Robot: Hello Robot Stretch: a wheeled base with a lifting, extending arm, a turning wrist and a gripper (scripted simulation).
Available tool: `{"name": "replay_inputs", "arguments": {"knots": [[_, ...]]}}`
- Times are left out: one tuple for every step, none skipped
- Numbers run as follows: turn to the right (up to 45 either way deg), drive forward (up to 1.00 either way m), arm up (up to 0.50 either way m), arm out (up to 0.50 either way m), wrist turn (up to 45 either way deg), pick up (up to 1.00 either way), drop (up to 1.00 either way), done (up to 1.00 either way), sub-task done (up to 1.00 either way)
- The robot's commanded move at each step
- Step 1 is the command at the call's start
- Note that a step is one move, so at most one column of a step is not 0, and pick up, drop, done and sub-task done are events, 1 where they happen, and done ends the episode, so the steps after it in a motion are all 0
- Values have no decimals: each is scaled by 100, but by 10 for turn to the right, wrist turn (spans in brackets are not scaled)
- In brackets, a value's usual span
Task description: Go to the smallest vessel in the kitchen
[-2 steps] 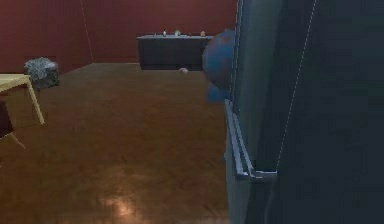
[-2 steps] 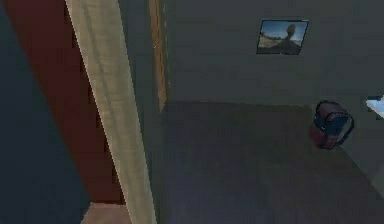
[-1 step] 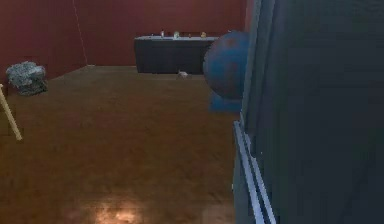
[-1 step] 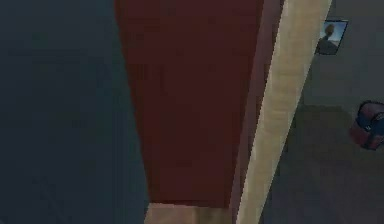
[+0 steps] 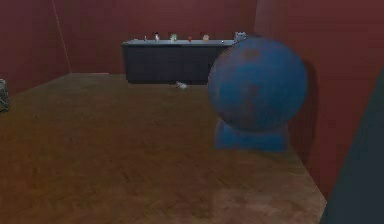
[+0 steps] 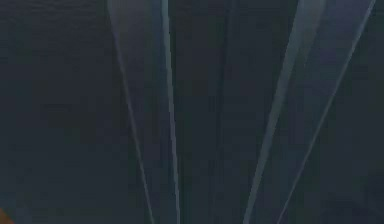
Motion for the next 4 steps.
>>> {"name": "replay_inputs", "arguments": {"knots": [[0,60,0,0,0,0,0,0,0],[210,0,0,0,0,0,0,0,0],[0,55,0,0,0,0,0,0,0],[-450,0,0,0,0,0,0,0,0]]}}
